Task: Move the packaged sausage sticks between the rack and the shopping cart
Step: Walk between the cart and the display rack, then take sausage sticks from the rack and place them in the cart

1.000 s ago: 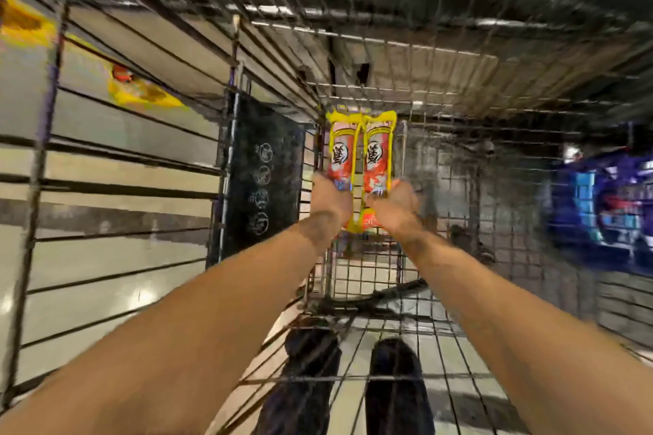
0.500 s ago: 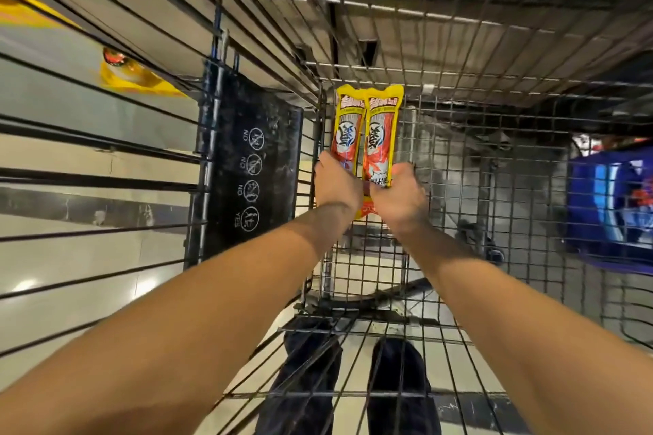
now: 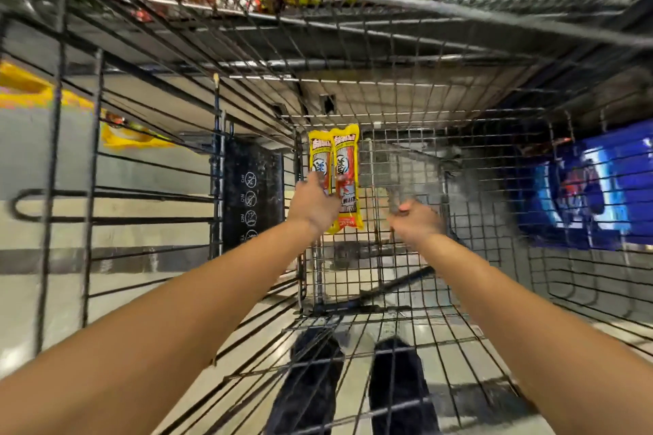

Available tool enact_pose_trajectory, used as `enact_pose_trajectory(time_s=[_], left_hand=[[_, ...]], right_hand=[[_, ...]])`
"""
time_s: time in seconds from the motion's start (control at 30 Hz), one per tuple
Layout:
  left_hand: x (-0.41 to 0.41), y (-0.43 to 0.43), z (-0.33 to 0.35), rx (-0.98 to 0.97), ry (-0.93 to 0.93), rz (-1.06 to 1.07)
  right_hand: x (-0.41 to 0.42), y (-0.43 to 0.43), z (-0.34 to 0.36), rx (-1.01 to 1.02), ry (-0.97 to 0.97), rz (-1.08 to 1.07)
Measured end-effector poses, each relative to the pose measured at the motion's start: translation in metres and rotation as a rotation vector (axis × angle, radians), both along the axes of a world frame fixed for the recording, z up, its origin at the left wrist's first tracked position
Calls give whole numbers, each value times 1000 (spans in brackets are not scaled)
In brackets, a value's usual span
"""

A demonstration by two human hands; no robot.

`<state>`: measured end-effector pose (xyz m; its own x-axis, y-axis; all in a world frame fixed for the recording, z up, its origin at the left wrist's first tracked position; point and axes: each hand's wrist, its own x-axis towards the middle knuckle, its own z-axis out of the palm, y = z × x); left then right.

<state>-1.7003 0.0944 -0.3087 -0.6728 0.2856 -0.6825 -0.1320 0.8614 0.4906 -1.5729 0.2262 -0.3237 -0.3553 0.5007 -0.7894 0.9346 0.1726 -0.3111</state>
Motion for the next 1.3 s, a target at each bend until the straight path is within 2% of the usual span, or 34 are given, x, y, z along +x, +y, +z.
enact_pose_trajectory(time_s=[0.13,0.23,0.33,0.43,0.53,0.6,0.73,0.87,0.9,0.97,1.07,1.2,1.3], left_hand=[[-1,4,76,3,-131,-250],[6,3,146,88,-215,-281],[25,2,207,117,-114,-275],[44,-4,243,139,-178,-285],[66,-5,247,176,-203,-352],[97,4,278,146,-192,-429],[163,21,308,36,-263,-683],[229,52,262,-48,-310,-1020],[255,64,270,-81,-292,-1088],[317,88,314,-44,-243,-1182],[397,123,337,18,-185,-1375],[473,162,330,-23,-186,-1457],[526,191,330,-48,-209,-1421]], right_hand=[[29,22,78,42,16,-8],[61,30,153,96,51,-9],[104,27,226,55,192,-247],[161,9,278,14,260,-456],[217,-19,323,108,334,-647],[257,-41,347,107,332,-805],[342,-85,364,101,303,-1036],[421,-121,365,85,145,-1229],[439,-128,364,81,140,-1284],[475,-139,362,94,146,-1393],[529,-144,357,117,126,-1530],[602,-132,347,101,141,-1647],[656,-106,346,93,138,-1653]])
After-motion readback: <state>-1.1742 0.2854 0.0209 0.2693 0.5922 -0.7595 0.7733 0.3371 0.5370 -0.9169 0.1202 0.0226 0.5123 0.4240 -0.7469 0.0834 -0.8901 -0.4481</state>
